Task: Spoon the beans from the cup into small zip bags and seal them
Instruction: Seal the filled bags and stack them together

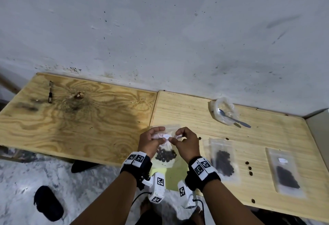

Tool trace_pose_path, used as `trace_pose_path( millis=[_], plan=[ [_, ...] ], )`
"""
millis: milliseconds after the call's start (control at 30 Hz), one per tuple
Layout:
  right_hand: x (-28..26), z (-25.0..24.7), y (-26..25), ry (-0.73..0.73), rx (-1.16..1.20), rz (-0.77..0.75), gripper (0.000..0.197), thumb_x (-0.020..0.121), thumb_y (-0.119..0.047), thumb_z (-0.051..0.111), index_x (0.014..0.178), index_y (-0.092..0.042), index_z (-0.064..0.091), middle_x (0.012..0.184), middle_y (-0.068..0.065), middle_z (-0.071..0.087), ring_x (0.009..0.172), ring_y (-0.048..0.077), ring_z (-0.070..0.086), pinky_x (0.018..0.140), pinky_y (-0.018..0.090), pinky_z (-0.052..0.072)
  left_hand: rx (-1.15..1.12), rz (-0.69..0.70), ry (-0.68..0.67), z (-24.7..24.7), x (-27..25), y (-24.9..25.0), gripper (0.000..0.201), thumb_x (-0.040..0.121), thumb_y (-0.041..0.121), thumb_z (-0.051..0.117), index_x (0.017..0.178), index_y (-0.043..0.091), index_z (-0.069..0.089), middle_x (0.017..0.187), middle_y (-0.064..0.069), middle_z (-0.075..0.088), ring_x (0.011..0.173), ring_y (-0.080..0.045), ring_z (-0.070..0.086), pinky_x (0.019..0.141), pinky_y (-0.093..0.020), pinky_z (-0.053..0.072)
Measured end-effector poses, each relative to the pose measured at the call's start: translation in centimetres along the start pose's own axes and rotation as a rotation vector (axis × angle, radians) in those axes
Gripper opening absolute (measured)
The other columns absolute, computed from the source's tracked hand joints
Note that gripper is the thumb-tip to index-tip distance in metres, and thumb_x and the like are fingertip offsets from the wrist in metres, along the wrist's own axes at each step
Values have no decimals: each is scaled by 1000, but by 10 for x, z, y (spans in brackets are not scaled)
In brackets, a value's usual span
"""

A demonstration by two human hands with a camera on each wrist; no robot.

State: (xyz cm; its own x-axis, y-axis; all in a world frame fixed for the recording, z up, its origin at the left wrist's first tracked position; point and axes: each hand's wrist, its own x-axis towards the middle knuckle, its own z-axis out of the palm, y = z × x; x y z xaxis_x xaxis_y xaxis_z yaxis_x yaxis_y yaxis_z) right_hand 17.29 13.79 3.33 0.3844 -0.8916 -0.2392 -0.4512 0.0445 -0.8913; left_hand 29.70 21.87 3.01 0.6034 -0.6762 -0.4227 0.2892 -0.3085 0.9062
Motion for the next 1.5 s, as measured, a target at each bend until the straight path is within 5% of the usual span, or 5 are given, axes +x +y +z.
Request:
trace_pose_path(
  millis=[367,533,800,1067,1500],
  plan=[
    [-19,-49,23,26,100,102,15,76,-11,78,80,-16,64,93,-3,68,73,10,64,65,22,50,-132,-78,-45,41,0,8,44,63,-13,65,95,15,75,103,-11,73,92,-28,68,72,-31,53],
    [-28,-116,59,115,117,211,19,73,-10,78,82,-25,71,91,5,70,83,26,69,74,41,58,-164,-118,-162,112,-14,7,39,70,-14,61,97,11,73,103,-8,71,98,-25,64,83,-31,50],
    [-36,-265,122,339,-31,328,26,74,-11,78,95,-23,68,98,-1,65,88,22,63,76,31,50,49,-242,-371,271,-64,-29,25,83,-3,63,105,7,71,105,-14,69,87,-25,62,68,-27,50],
    [-32,-362,188,399,-301,460,41,83,-27,71,123,-19,63,130,8,53,114,27,59,92,32,46,285,-299,-502,398,-87,-62,51,80,17,70,131,12,59,134,-1,57,122,-24,56,105,-40,45],
    [-32,-332,171,410,-349,168,28,85,-22,69,113,-23,63,126,0,54,100,20,62,76,24,41,241,-175,-320,374,-76,-63,17,88,16,63,103,23,68,110,-2,69,103,-21,63,93,-44,51]
  ],
)
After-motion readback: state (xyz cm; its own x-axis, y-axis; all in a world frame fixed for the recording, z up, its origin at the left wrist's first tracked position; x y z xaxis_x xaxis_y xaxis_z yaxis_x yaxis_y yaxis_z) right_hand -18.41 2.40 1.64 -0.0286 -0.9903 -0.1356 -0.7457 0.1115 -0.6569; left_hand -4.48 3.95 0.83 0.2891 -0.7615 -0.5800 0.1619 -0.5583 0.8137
